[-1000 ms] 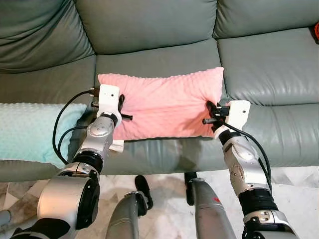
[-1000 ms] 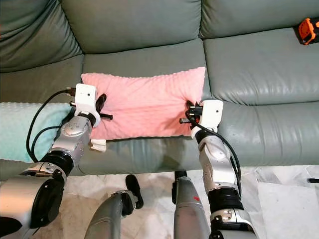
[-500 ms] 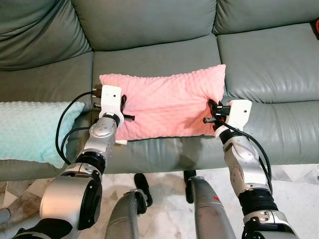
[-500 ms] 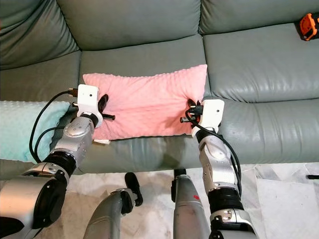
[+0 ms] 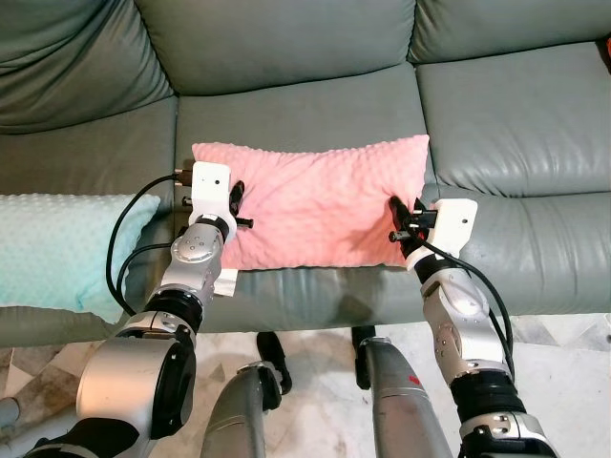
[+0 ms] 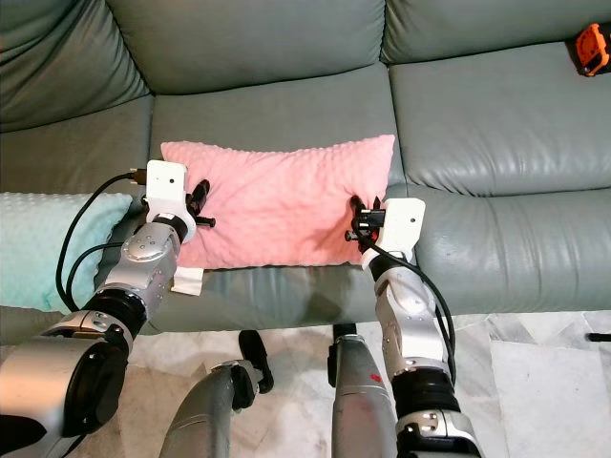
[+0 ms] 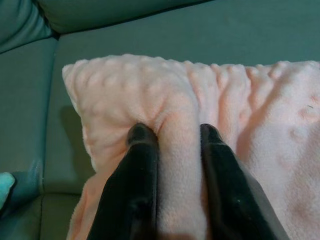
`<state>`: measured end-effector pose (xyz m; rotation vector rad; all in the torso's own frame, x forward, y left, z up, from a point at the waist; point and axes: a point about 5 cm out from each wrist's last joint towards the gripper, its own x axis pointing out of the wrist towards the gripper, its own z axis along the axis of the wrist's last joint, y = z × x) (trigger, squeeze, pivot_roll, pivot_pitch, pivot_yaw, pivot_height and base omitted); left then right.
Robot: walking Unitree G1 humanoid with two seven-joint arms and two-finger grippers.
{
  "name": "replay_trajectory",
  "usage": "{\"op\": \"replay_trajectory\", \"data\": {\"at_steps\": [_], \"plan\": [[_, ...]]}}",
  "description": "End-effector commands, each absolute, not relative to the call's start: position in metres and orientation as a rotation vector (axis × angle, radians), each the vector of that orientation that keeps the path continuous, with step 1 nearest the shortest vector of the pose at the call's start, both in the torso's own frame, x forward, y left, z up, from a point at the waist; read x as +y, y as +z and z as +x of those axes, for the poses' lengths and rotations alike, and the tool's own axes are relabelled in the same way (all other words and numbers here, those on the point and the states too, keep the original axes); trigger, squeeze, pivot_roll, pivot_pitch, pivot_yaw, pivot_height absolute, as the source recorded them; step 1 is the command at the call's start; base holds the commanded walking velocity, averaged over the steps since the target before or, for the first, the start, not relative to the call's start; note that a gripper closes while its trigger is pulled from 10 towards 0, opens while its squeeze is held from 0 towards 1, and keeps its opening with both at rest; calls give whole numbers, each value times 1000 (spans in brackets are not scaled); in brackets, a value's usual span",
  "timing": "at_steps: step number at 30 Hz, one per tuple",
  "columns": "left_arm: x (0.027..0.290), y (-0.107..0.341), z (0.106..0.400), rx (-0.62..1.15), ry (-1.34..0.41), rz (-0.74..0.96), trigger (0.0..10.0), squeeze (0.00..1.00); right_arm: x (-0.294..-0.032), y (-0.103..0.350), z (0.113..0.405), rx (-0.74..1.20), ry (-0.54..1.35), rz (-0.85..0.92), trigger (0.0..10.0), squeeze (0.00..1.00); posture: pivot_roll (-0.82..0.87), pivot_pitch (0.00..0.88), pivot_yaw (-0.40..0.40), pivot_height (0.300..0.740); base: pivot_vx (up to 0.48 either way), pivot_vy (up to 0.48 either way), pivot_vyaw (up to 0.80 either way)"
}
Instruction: Move the pillow to the sofa
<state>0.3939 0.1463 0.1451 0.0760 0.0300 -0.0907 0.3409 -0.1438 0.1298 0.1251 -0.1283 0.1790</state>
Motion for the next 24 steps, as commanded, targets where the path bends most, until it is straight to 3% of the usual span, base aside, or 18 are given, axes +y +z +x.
{"op": "replay_trajectory", "data": {"at_steps": [1,24], "plan": [[154,123,385,92,-74,83,10000,1000,-135,118,332,-97,209,137,10000,1000,-238,635,154,740,0,0,0],[157,113,379,108,-69,67,10000,1000,-132,115,328,-90,220,137,10000,1000,-230,637,156,740,0,0,0]]}}
